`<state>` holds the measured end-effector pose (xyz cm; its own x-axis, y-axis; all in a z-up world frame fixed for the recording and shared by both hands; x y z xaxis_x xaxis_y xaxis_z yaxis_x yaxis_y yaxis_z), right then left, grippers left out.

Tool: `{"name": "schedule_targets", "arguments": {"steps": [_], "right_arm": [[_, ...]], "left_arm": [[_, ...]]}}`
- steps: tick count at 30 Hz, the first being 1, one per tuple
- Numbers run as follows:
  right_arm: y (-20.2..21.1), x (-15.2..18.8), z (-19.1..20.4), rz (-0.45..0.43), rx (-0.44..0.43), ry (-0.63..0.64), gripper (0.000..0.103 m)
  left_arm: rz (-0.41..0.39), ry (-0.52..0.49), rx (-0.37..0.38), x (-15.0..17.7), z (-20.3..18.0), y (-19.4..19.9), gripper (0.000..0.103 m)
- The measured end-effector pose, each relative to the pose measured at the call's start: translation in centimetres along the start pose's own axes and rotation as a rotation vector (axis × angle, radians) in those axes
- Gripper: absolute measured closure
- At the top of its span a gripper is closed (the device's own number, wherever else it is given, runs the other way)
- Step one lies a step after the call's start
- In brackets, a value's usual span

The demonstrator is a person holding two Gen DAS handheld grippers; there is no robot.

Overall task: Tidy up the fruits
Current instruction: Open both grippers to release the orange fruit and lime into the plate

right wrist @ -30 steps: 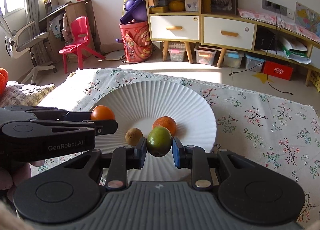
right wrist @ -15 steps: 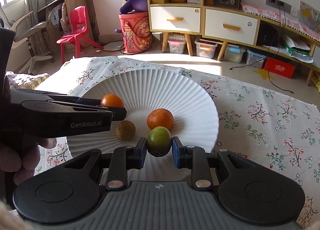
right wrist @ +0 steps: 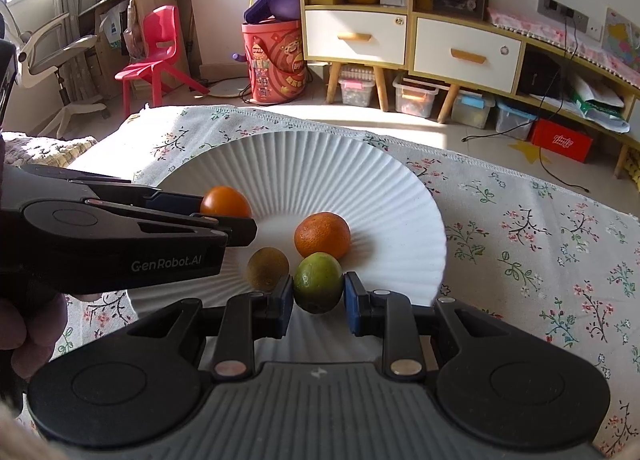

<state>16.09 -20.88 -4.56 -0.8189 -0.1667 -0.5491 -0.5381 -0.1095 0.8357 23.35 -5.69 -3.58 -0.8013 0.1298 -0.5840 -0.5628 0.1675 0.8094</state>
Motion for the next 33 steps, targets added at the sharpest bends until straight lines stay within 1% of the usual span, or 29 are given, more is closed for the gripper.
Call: {"name": "schedule_targets", "arguments": {"steps": [5,7,10,12,16,28,33], "right_arm": [[0.3,0.1,0.0,-0.006,0.000,-0.001,0.077],[0.5,0.2,0.0,-0.010,-0.004,-0.004,0.071],[0.9,0.2,0.0,-0.022,-0.008,-0.002,0.066],[1.4,0.2,-0.1,-0.034,-0.010,0.000,0.063],[2.2,0.2,-0.2,-0.053,-0.018,0.000,0.057],[3.5,1.0,0.2,-0.074,-0.035,0.030,0.049],[4.0,1.7,0.4,-0.076,-0.049,0.045,0.048]], "left_arm": [[-0.014,0.005,0.008,0.1,0.3,0.7,0.081],[-0.031,0.003,0.010,0.2,0.3,1.3,0.077],[-0.052,-0.001,0.015,0.2,0.4,2.3,0.074],[-0.064,0.001,0.019,0.4,0.5,3.0,0.070],[-0.076,-0.004,0.017,1.0,0.8,4.0,0.067],[-0.082,-0.010,0.035,3.5,1.5,6.5,0.055],[-0.083,-0.021,0.045,4.3,1.4,7.3,0.047]]}}
Point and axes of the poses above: each gripper's, at about its wrist camera, not at the fingertips, and y roughly against the way its jaws point, z to its left, x to its underside, the point moved 4 cm from there along -y, roughly the way its jaws point, and after that the axes turned 11 degrees about z, right-handed, at the moved point
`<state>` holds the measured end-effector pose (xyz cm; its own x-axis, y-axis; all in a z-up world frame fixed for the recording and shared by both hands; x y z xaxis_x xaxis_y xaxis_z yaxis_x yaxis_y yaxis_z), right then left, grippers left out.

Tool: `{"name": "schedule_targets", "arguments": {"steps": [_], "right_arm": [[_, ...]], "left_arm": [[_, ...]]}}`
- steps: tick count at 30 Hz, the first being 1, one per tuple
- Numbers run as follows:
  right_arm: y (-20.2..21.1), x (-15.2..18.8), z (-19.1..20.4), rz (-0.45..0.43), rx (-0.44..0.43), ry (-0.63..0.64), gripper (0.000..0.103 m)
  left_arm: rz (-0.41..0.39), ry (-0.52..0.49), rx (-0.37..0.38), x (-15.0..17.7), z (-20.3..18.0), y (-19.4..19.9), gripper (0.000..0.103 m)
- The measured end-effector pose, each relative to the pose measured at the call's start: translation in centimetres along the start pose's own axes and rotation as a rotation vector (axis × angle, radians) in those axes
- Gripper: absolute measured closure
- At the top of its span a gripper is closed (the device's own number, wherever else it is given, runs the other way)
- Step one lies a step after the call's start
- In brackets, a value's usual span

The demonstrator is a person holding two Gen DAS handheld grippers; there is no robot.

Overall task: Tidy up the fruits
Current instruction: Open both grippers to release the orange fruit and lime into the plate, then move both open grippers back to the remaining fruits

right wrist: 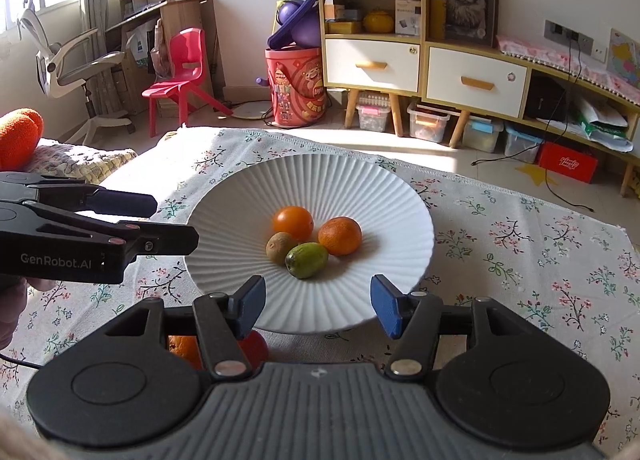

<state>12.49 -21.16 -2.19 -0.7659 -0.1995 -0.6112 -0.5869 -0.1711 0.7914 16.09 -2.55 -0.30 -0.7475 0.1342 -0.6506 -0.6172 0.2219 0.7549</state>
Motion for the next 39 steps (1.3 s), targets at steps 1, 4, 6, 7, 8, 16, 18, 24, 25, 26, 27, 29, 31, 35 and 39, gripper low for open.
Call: {"name": "schedule_targets", "arguments": {"steps": [1,4,6,7,8,16,18,24,25,26,27,29,31,35,39], "right_arm": [[0.1,0.1,0.0,0.000,-0.002,0.002,0.047],[0.4,0.6,0.3,0.000,-0.010,0.007,0.044],[0.6,0.9,0.4,-0.001,-0.015,0.009,0.041],[0.7,1.0,0.5,-0.001,-0.017,0.011,0.038],[0.8,1.2,0.6,-0.001,-0.020,0.013,0.038],[1.0,2.5,1.1,0.015,-0.040,0.010,0.027],[0.9,2.9,1.4,0.026,-0.045,0.017,0.026],[0.7,4.1,2.0,0.047,-0.051,0.038,0.019],[0.7,4.2,2.1,0.050,-0.052,0.040,0.018],[0.6,4.3,2.1,0.055,-0.053,0.042,0.017],[0.5,4.5,2.1,0.059,-0.053,0.043,0.017],[0.5,4.9,2.2,0.068,-0.053,0.045,0.016],[0.4,5.1,2.2,0.072,-0.053,0.047,0.015],[0.4,5.6,2.3,0.072,-0.049,0.052,0.013],[0.0,6.1,2.4,0.081,-0.043,0.060,0.010]], "left_arm": [[0.001,0.001,0.002,0.2,0.0,0.1,0.046],[0.002,0.006,0.008,0.9,0.1,0.6,0.040],[0.007,0.006,0.007,1.5,0.2,0.8,0.037],[0.010,0.004,0.006,1.7,0.2,0.8,0.036],[0.013,0.003,0.004,2.1,0.3,0.9,0.035],[0.032,0.009,0.008,4.4,0.9,1.7,0.024],[0.040,0.003,0.009,5.1,0.9,1.8,0.023],[0.069,-0.002,0.013,7.0,1.1,2.3,0.019],[0.075,-0.002,0.013,7.4,1.2,2.4,0.019],[0.079,-0.003,0.014,7.6,1.2,2.5,0.018],[0.084,-0.005,0.016,8.0,1.2,2.5,0.018],[0.092,-0.012,0.017,8.5,1.2,2.5,0.018],[0.098,-0.021,0.016,9.0,1.1,2.6,0.018],[0.109,-0.039,0.015,9.9,0.8,2.6,0.018],[0.134,-0.056,0.024,11.0,0.2,2.4,0.018]]}}
Point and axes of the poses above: each gripper's, at about its wrist camera, not at the fingertips, and y roughly against the way its jaws point, z to its left, x to its underside, the point moved 4 cm from there along -y, roughly the way its jaws point, and after that the axes turned 11 degrees about z, right-handed, at the moved point
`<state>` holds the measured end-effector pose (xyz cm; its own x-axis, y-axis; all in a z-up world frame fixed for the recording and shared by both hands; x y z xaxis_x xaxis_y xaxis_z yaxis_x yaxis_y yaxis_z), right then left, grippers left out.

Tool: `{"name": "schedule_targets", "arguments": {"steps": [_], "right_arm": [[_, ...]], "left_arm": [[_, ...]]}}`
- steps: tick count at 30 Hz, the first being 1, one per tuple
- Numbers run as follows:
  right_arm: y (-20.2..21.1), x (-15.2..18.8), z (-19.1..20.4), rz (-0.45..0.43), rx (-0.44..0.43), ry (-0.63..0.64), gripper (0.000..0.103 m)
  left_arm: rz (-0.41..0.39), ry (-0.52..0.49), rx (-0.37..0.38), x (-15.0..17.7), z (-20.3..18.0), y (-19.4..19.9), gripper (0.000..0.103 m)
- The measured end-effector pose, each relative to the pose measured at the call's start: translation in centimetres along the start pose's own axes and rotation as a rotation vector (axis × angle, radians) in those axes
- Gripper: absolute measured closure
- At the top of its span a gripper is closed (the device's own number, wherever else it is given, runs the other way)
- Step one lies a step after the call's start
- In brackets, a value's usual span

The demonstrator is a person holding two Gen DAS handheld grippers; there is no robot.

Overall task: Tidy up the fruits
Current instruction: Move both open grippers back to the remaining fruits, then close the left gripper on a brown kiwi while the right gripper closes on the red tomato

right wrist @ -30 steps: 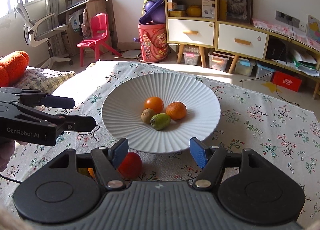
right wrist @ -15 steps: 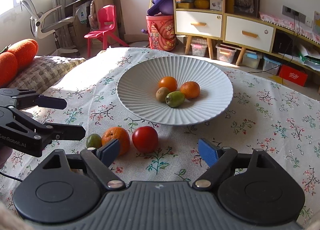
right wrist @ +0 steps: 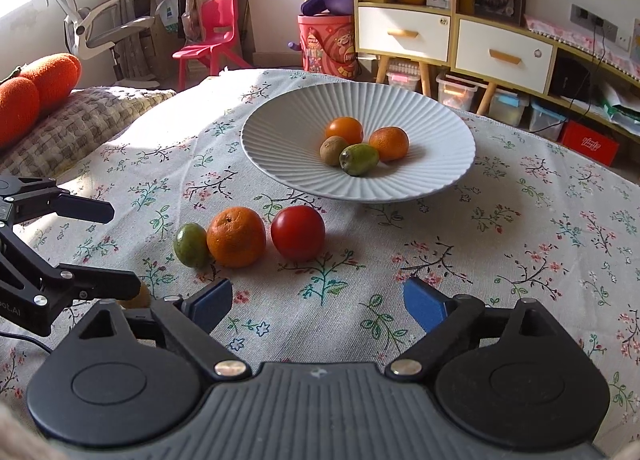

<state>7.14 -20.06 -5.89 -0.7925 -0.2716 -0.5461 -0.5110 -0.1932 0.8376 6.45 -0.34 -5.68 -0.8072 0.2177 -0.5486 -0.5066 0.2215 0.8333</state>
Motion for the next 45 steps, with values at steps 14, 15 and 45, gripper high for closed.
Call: {"name": "schedule_targets", "arguments": {"steps": [14,15,45], "right_arm": [[-1.6,0.4,0.2,0.020,0.049,0.032,0.008],[-1.7,0.4,0.2,0.018,0.052,0.031,0.009],[-2.8,-2.4,1.5,-0.021,0.066,0.080,0.067]], "left_arm": [[0.001,-0.090,-0.016,2.1,-2.3,-0.6,0.042],[0.000,-0.092,-0.012,2.1,-2.4,-0.5,0.046],[0.011,-0.015,0.017,1.3,-1.7,-0.2,0.092]]}}
Point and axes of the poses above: each gripper's, at about its wrist camera, not at the fingertips, and y roughly against the way its jaws point, z to its left, x to its underside, the point moved 4 cm from there along -y, roughly the way its jaws point, and after that the axes turned 11 degrees about z, right-handed, at the moved point
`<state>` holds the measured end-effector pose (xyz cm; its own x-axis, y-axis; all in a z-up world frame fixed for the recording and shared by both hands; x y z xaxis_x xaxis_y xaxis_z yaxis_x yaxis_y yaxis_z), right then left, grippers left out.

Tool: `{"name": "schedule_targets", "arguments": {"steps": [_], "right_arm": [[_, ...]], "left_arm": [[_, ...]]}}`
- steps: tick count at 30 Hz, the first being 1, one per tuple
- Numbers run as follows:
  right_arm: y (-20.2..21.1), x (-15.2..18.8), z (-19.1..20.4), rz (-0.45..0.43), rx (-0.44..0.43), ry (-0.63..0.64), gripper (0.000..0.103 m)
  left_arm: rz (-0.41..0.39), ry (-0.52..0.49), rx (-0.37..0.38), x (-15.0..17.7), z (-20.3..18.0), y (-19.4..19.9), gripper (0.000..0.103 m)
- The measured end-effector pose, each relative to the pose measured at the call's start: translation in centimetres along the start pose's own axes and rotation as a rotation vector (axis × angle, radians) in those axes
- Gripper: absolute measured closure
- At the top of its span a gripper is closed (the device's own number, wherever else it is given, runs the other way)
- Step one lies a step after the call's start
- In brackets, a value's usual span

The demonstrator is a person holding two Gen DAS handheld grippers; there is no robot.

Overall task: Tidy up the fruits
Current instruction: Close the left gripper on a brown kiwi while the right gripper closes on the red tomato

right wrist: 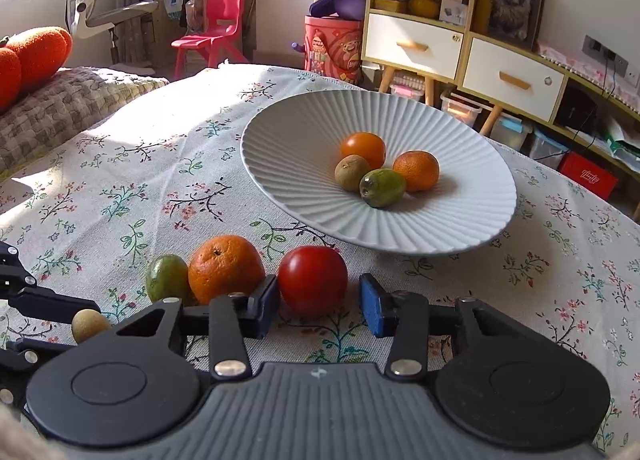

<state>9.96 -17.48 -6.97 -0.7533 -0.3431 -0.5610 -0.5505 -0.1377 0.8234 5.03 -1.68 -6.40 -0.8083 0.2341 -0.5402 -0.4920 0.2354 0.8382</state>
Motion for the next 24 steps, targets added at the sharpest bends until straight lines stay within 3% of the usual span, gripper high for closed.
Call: {"name": "schedule_targets", "arguments": {"steps": [24], "right_arm": [[2.6,1.7,-1.4,-0.007,-0.029,-0.005,0.071]], "left_arm": [[-0.045,0.018,-0.011,-1.9,0.5,0.8,0.092]]}}
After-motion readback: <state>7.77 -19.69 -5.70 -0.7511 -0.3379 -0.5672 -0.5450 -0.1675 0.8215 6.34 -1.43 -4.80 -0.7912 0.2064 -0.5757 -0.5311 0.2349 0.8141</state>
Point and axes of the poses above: each gripper's, at about its wrist camera, not at the fingertips, and y roughly against the way its jaws point, z to its left, x to its underside, the point moved 4 cm from there along -y, roughly the way its jaws point, and after that the axes turned 11 degrees about z, right-handed, at the moved point
